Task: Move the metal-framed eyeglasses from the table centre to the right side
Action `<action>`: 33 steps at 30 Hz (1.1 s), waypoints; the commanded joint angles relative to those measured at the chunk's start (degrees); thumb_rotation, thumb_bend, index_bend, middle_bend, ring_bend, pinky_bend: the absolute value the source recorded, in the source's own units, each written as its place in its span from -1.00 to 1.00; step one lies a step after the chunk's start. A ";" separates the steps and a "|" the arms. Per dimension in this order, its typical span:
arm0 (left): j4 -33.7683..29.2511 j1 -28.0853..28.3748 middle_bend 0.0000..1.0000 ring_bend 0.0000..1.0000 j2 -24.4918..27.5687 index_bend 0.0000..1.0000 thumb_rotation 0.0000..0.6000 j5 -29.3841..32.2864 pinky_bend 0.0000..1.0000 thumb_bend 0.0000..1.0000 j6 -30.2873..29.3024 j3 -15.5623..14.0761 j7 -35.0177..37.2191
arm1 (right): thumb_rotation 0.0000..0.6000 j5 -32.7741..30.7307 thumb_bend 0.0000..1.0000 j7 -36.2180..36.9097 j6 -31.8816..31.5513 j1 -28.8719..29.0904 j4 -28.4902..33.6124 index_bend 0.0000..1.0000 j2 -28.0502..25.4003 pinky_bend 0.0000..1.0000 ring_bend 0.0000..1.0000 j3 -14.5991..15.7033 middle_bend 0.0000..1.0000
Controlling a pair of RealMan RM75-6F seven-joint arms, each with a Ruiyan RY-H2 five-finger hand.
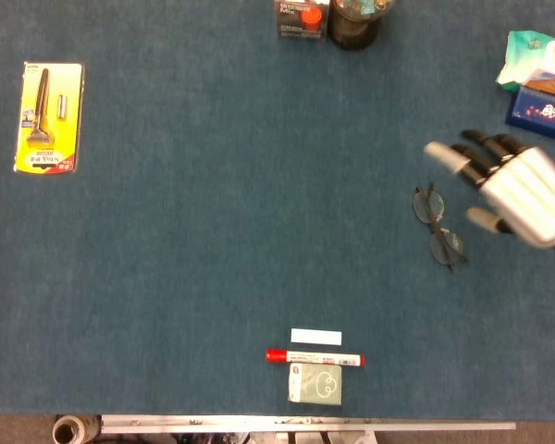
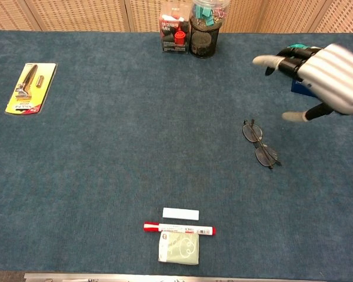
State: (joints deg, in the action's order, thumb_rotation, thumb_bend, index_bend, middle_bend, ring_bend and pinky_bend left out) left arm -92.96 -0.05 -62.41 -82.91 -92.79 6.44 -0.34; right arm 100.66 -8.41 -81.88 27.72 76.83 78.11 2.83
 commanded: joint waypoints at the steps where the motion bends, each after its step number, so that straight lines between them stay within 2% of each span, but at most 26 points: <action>1: 0.25 0.46 -0.10 -0.29 -0.05 0.00 1.00 -0.70 -0.12 -0.46 0.25 -0.03 0.33 | 1.00 -3.16 -0.98 -6.14 -6.95 -5.45 7.26 -0.71 -5.60 -0.20 -0.58 -2.50 -0.32; 8: 0.92 2.59 -0.10 -0.29 -0.15 0.00 1.00 -1.51 -0.12 -0.46 3.06 -0.06 0.09 | 1.00 -9.73 -0.96 -11.50 -13.49 -13.75 14.10 -0.71 -9.55 -0.20 -0.57 -3.63 -0.32; 14: 1.17 3.86 -0.10 -0.29 -0.39 0.00 1.00 -1.56 -0.12 -0.46 4.81 -0.16 -0.59 | 1.00 -19.36 -0.96 -15.14 -14.24 -20.17 19.35 -0.71 -11.26 -0.20 -0.57 -3.62 -0.32; 21: 1.25 4.21 -0.10 -0.29 -0.56 0.00 1.00 -0.22 -0.12 -0.46 5.50 0.10 -0.73 | 1.00 -24.48 -0.96 -8.70 -13.13 -23.97 15.74 -0.70 -10.12 -0.20 -0.57 -4.38 -0.32; 33: 1.64 4.66 -0.10 -0.29 -0.92 0.00 1.00 2.35 -0.11 -0.46 6.83 0.54 -1.06 | 1.00 -25.57 -0.94 -1.25 -9.07 -24.65 11.22 -0.68 -9.81 -0.20 -0.57 -6.67 -0.32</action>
